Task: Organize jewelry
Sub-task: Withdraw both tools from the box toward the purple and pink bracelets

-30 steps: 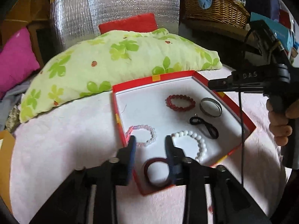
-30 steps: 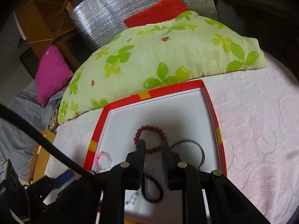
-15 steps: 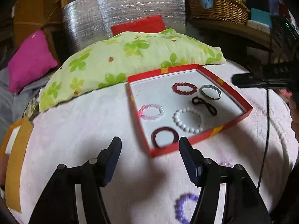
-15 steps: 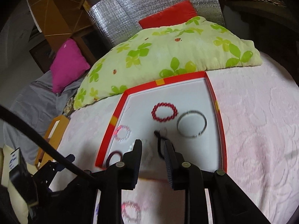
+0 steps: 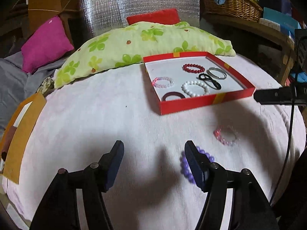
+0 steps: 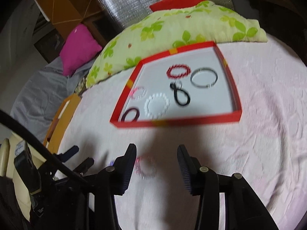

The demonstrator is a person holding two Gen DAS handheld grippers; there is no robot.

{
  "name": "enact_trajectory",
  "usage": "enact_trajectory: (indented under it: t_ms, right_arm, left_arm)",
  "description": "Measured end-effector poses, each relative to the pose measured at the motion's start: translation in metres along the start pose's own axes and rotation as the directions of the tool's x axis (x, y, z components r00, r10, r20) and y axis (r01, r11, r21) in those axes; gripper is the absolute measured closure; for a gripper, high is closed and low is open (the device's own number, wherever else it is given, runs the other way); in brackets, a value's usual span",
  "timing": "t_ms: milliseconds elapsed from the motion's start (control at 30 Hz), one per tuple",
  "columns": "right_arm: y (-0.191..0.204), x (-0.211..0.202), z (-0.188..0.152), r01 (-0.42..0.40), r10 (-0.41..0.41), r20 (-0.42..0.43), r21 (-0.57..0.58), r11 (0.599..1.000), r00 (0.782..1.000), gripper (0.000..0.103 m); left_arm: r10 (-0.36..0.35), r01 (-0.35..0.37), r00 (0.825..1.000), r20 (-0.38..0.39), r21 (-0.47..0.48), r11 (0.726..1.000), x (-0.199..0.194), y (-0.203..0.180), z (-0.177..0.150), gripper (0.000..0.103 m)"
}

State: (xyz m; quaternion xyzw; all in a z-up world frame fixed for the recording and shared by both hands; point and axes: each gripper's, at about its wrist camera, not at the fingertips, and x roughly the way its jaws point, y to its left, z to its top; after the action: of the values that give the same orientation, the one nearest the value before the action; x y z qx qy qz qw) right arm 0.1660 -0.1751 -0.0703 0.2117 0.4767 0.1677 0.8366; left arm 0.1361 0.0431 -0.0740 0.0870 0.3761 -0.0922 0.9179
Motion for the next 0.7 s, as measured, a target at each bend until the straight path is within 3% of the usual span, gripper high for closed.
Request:
enact_trajectory:
  t_ms: [200, 700]
  right_arm:
    - [0.004, 0.008, -0.015, 0.009, -0.009, -0.040, -0.013, 1.000, 0.999, 0.056]
    - [0.006, 0.023, -0.013, 0.013, -0.014, -0.077, -0.012, 1.000, 0.997, 0.056]
  left_arm:
    - [0.020, -0.020, 1.000, -0.013, -0.005, 1.000, -0.002, -0.001, -0.009, 0.035]
    - [0.034, -0.034, 0.999, -0.041, 0.009, 0.999, 0.010, -0.003, -0.008, 0.035]
